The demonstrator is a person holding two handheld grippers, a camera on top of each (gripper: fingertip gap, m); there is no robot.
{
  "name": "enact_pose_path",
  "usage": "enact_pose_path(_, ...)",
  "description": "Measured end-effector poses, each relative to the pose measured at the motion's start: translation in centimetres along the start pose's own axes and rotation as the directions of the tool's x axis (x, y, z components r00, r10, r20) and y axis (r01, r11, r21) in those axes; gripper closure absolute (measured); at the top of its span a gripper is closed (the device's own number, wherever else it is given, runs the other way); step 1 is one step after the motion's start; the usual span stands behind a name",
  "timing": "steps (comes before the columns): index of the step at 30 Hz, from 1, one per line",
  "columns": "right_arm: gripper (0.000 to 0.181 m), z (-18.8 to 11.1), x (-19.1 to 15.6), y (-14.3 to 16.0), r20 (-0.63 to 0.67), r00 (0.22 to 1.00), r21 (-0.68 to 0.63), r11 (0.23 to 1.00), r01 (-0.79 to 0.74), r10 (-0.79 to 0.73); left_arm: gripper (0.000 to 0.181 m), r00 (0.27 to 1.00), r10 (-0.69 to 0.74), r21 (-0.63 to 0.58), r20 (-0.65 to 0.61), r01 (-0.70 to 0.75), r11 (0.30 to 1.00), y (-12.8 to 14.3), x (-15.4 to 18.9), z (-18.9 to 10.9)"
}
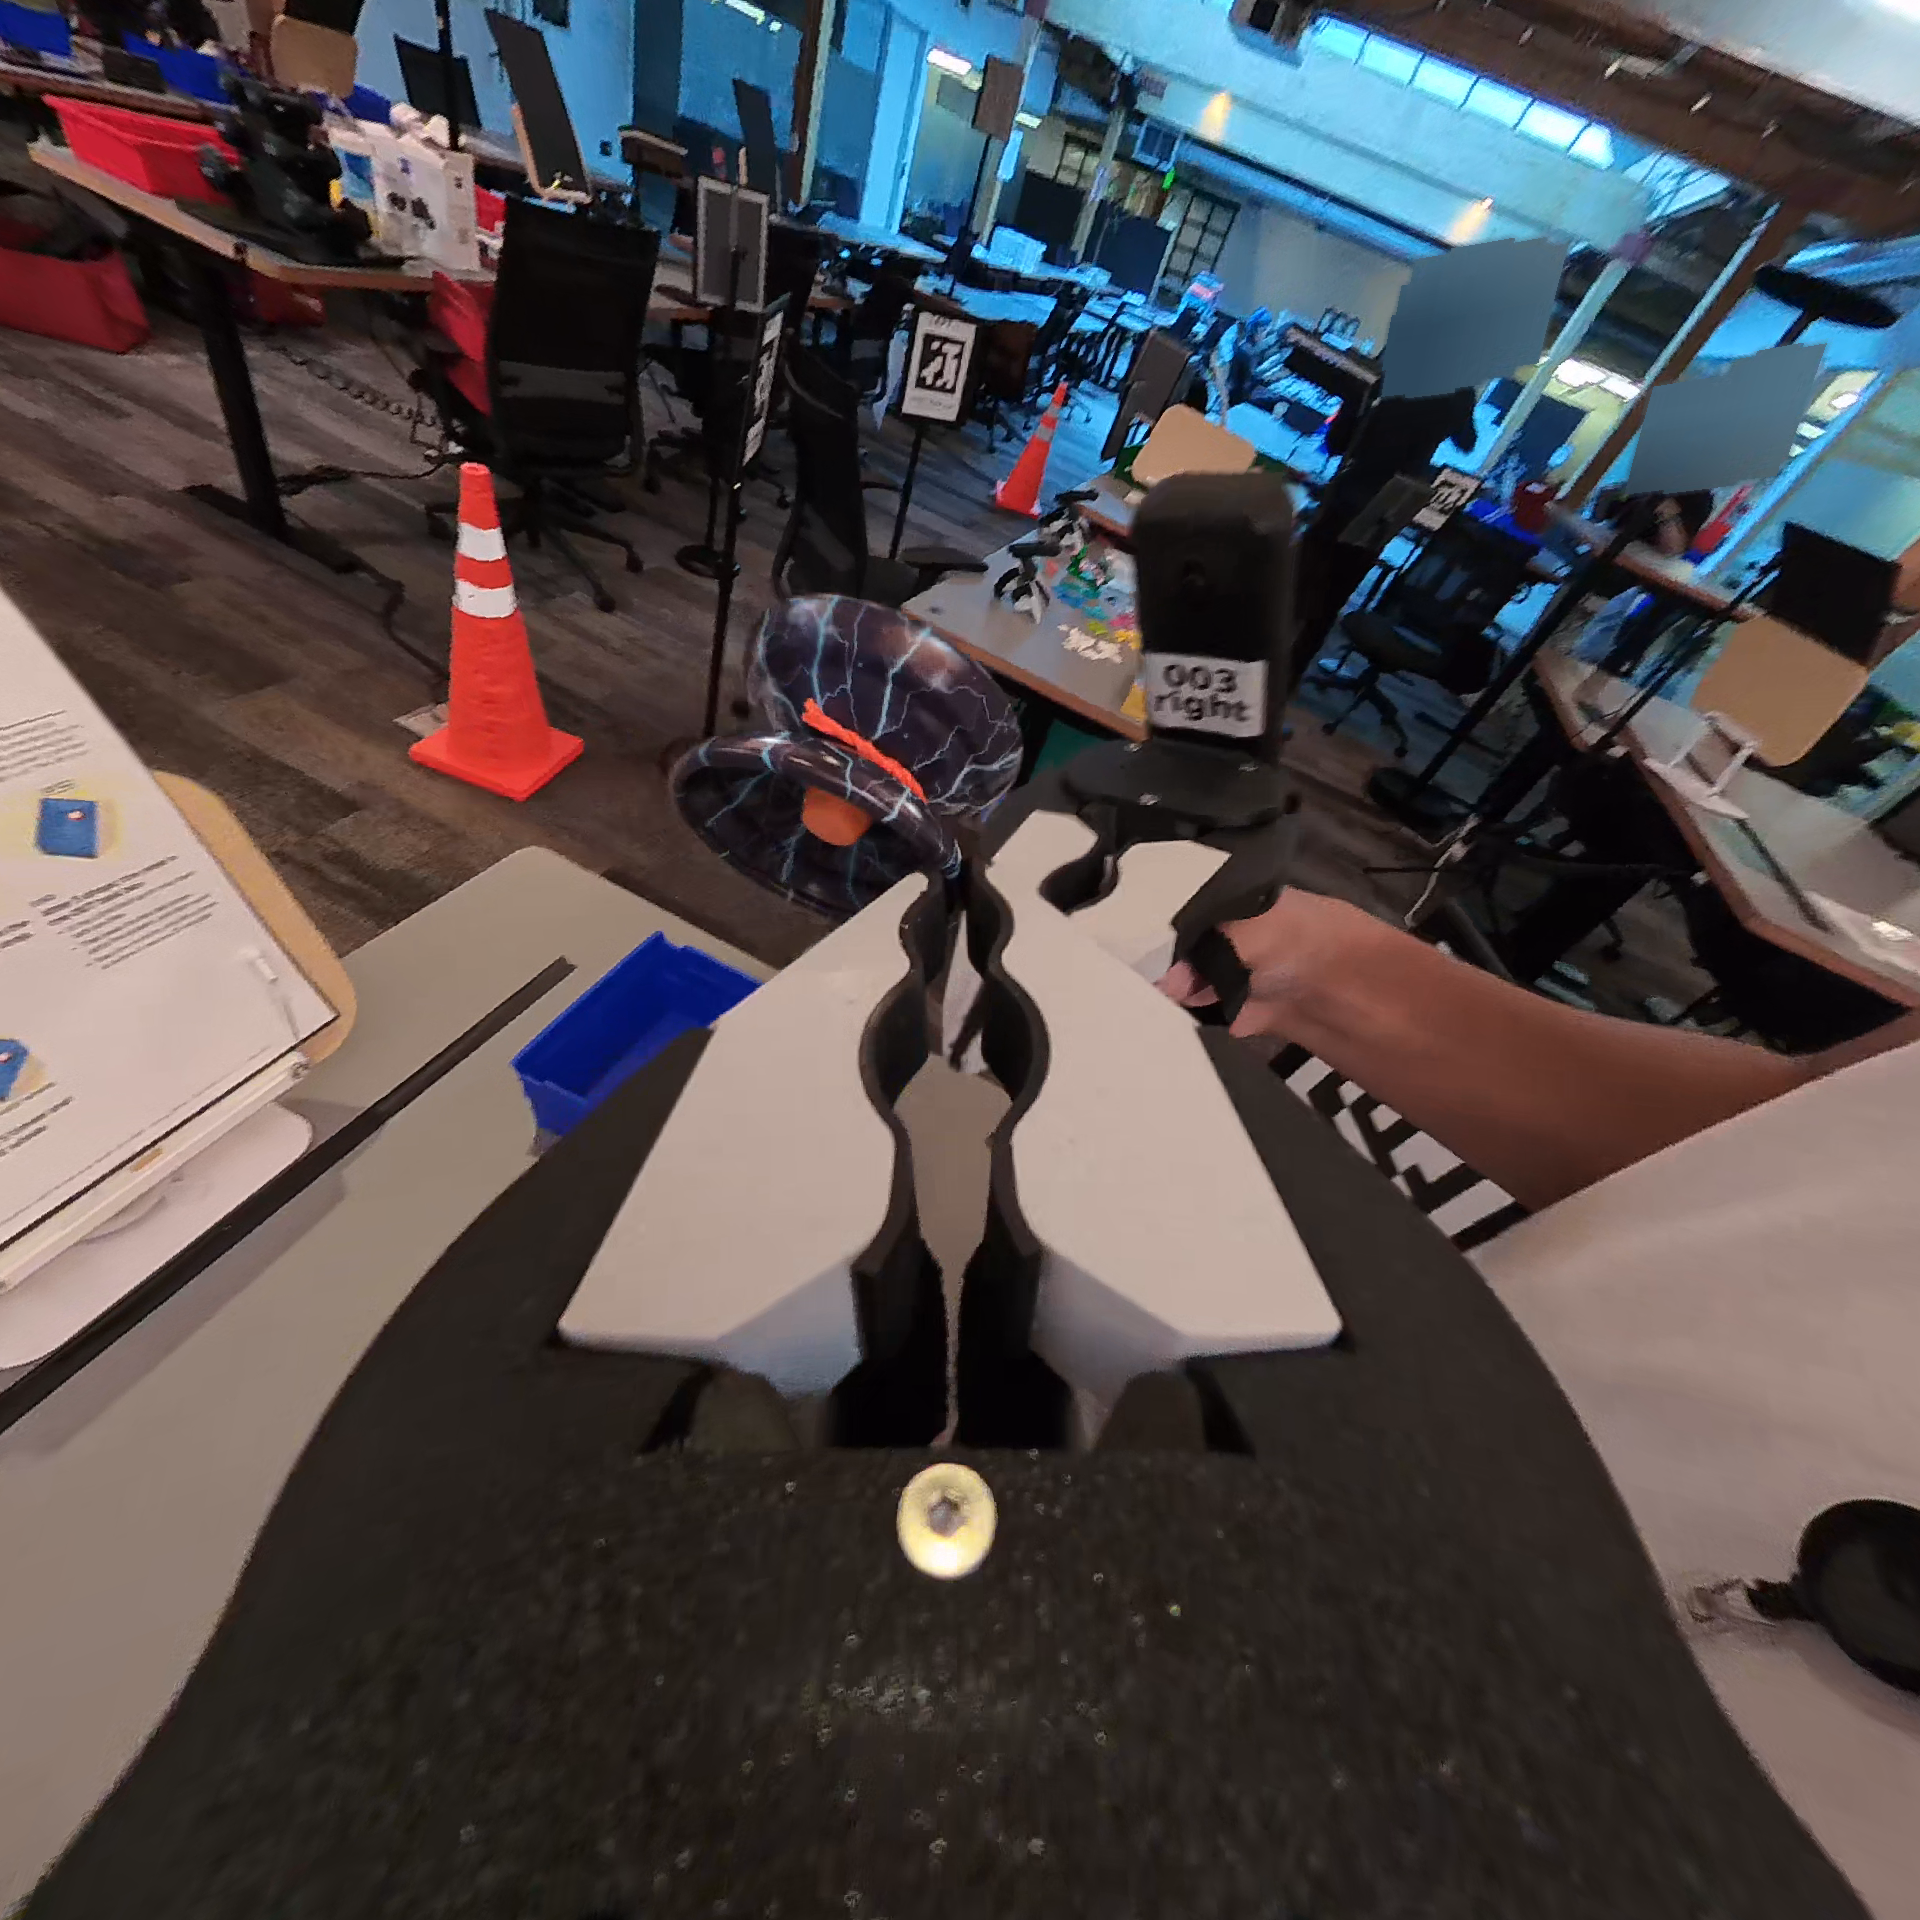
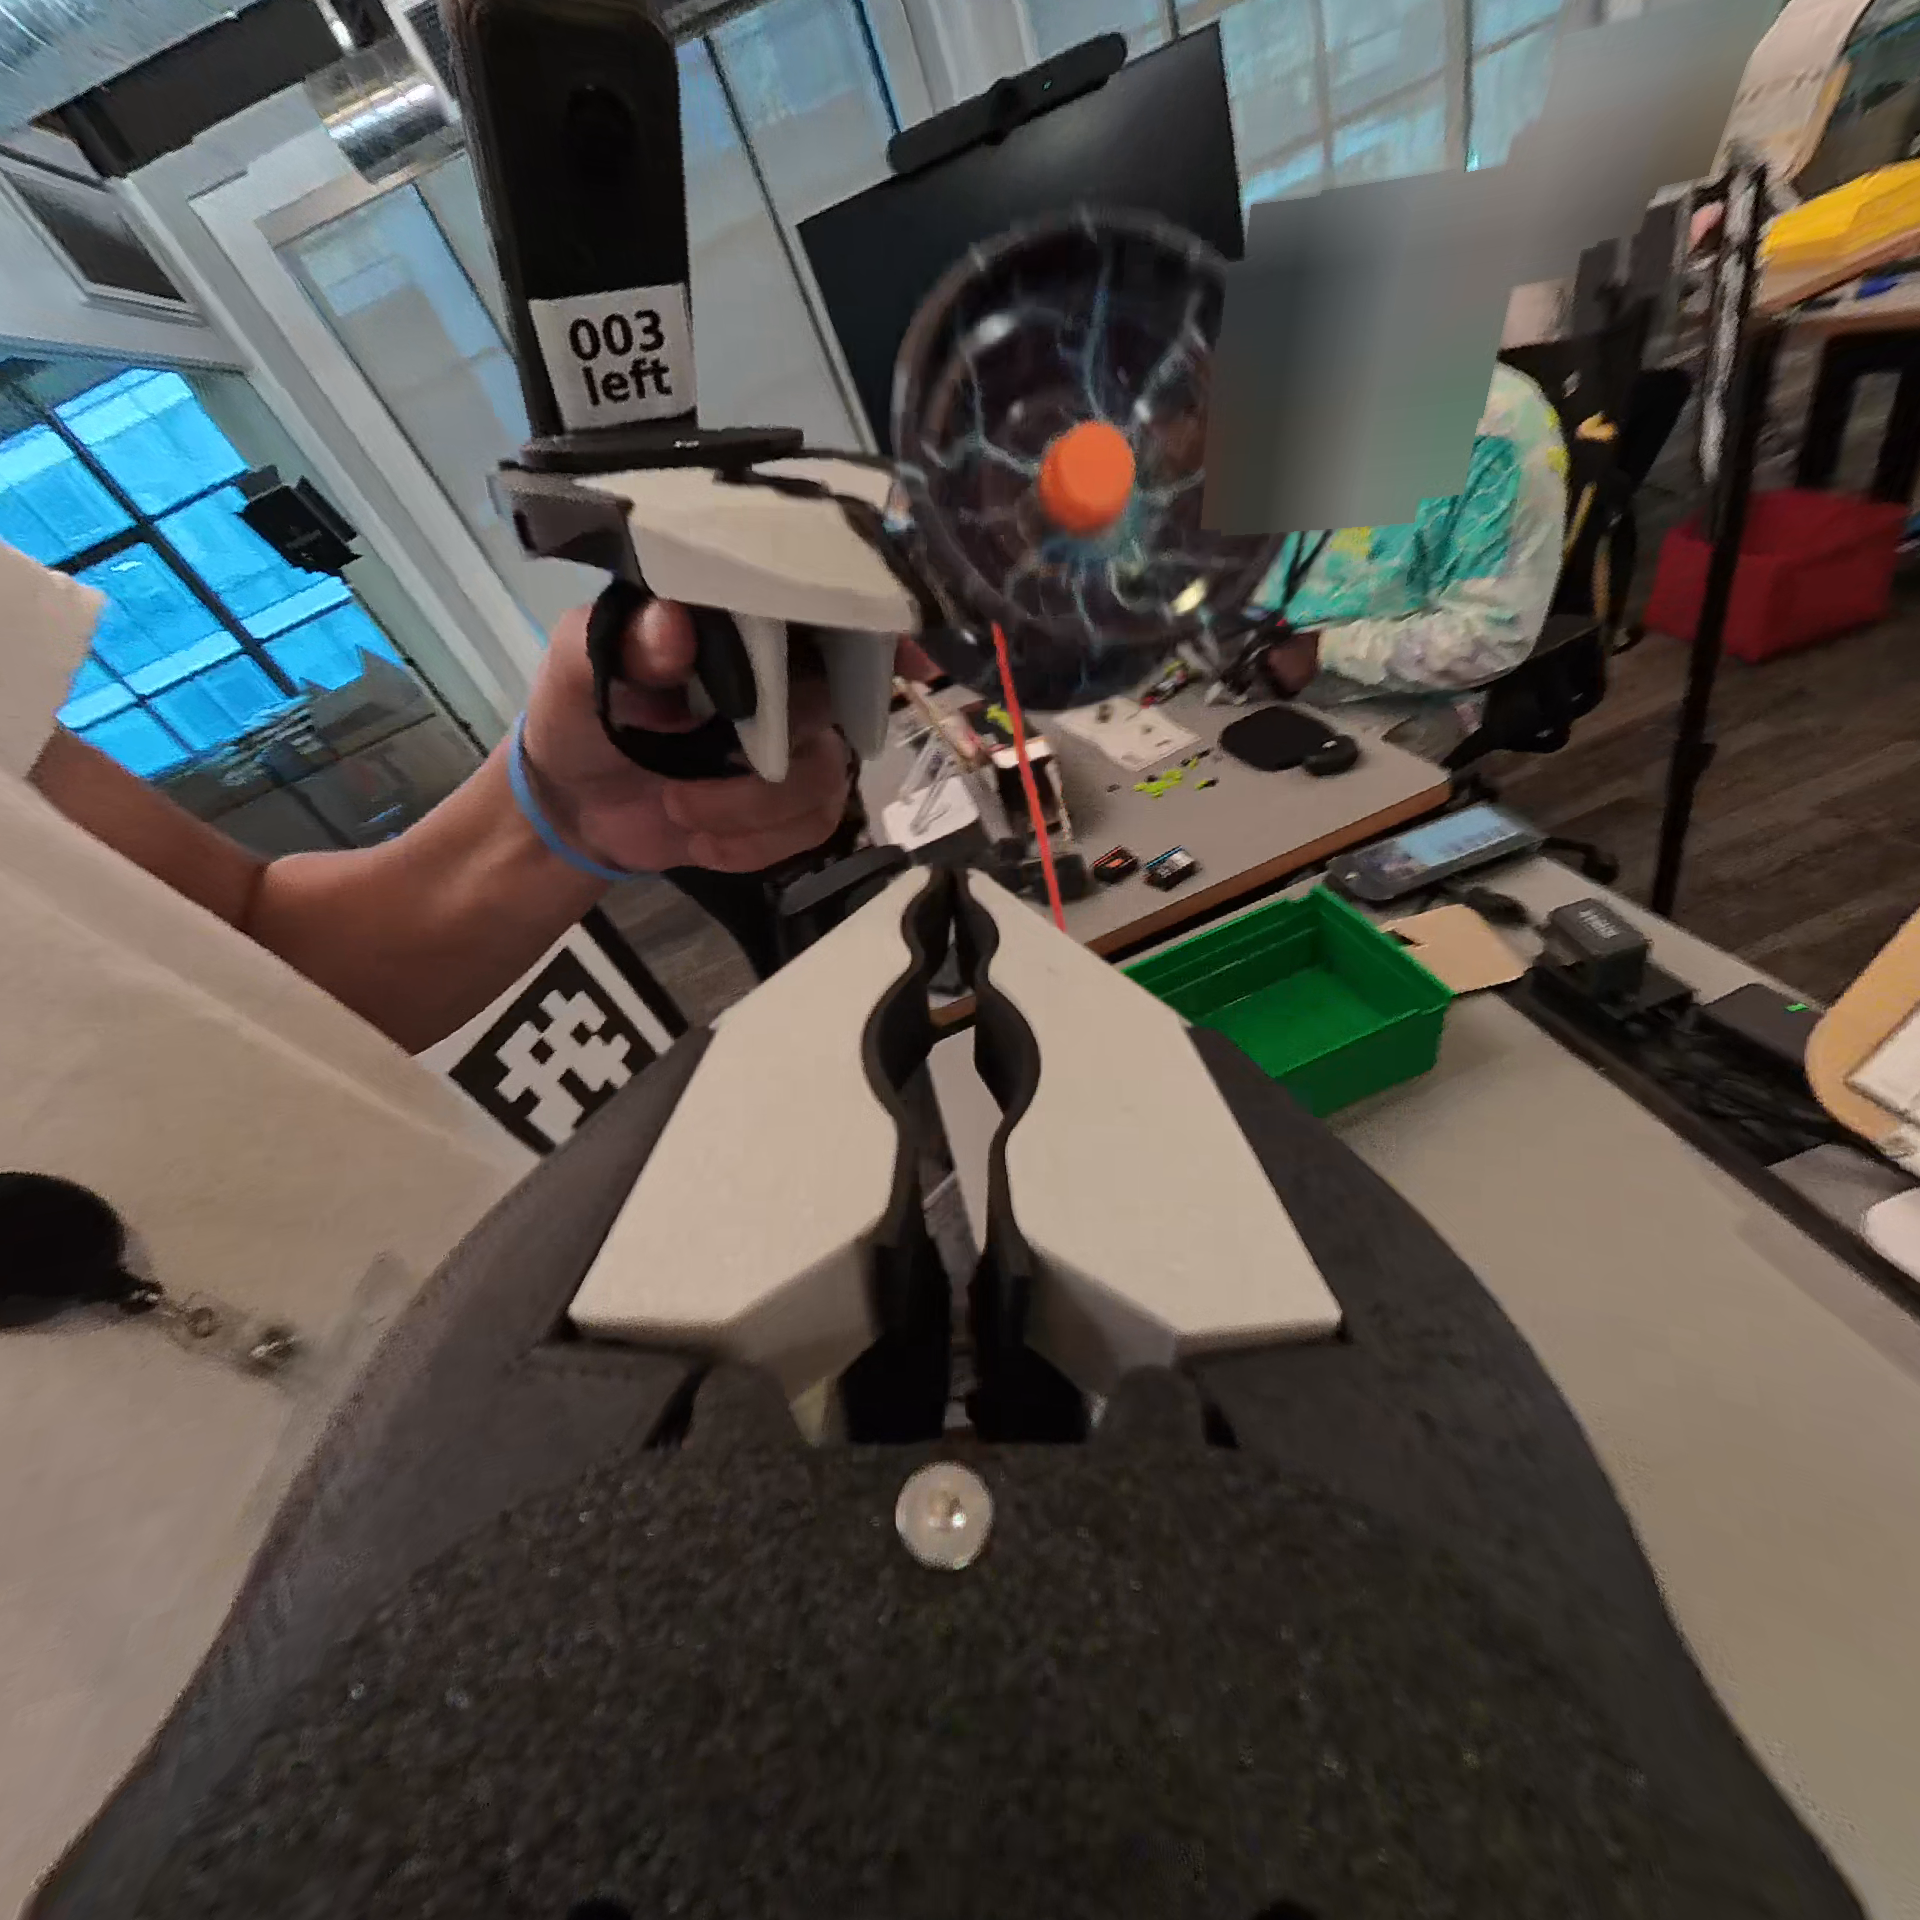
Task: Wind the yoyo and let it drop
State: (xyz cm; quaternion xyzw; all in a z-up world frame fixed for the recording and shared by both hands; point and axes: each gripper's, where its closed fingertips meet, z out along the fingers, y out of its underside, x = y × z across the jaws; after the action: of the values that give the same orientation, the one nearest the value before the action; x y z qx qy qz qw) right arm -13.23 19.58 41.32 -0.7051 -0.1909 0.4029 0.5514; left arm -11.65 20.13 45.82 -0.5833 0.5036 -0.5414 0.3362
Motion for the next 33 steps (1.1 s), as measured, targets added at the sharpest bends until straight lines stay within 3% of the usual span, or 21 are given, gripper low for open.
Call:
enact_pose_path(4,0.181,0.9,-0.5,1.9,0.046,0.998,-0.086,0.995,-0.043,0.048,0.181,1.0,0.011,-0.001,-0.014,-0.011,1.0,0.4,0.3,-1.0)
enact_pose_path(7,0.181,1.3,-0.9,1.3,0.077,0.995,-0.046,0.997,-0.065,0.069,0.181,0.998,0.054,-0.039,0.036,-0.052,0.998,1.3,-0.3,-1.3)
enact_pose_path(9,0.156,1.3,-0.8,0.8,0.069,0.995,-0.008,0.997,-0.075,0.075,0.181,0.996,0.069,-0.047,0.056,-0.066,0.997,1.5,-0.4,-1.7)
enact_pose_path(13,0.149,1.3,-0.3,-0.1,0.064,0.994,0.05,0.995,-0.091,0.088,0.181,0.996,0.064,-0.033,0.062,-0.062,0.998,1.4,-0.3,-2.3)
enact_pose_path(17,0.15,2.6,-0.3,0.5,0.074,0.996,0.0,0.999,-0.049,0.049,0.181,0.998,0.047,-0.018,0.044,-0.046,0.999,1.1,-0.1,-2.8)
enact_pose_path(21,0.181,3.2,0.1,1.6,0.069,0.997,-0.058,0.998,0.039,-0.035,0.181,0.999,0.03,-0.015,0.015,-0.03,0.999,1.0,0.4,-3.2)
enact_pose_path(28,0.181,2.4,2.7,-0.8,0.048,0.983,-0.168,0.969,0.18,-0.174,0.181,0.991,0.092,-0.091,-0.102,-0.101,0.991,2.7,3.2,-3.9)
enact_pose_path(33,0.181,2.3,3.0,-2.5,0.129,0.927,-0.352,0.858,0.374,-0.351,0.181,0.978,0.191,-0.236,-0.09,-0.207,0.949,6.0,2.5,-3.8)
